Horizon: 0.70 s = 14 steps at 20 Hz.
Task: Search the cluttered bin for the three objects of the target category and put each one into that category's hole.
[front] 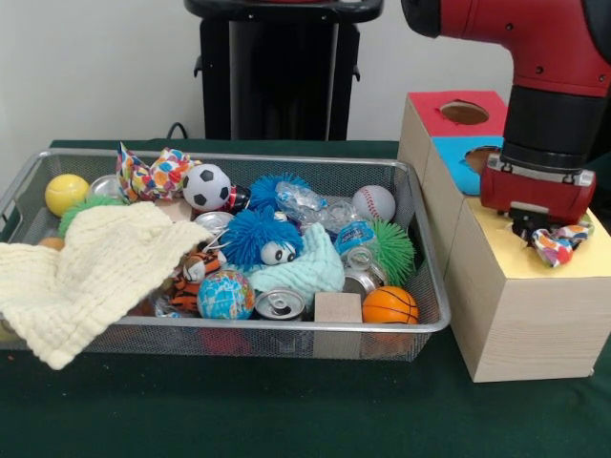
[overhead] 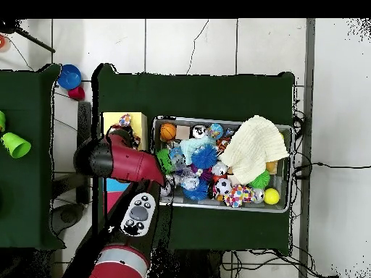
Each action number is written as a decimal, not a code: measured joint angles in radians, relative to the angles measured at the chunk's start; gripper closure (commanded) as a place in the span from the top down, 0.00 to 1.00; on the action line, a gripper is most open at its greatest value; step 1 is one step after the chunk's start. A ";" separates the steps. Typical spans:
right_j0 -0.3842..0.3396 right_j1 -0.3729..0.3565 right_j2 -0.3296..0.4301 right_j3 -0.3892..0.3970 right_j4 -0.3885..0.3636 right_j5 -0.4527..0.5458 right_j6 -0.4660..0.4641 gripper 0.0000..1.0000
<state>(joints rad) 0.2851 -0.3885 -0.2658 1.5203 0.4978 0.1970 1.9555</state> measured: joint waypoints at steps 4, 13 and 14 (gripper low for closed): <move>0.009 -0.016 -0.005 0.015 -0.004 0.000 0.000 0.00; 0.034 -0.028 -0.031 0.025 -0.014 0.001 0.000 0.00; 0.035 -0.028 -0.033 0.025 -0.014 0.001 0.000 0.00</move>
<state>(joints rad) 0.3202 -0.4165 -0.2984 1.5449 0.4841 0.1980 1.9555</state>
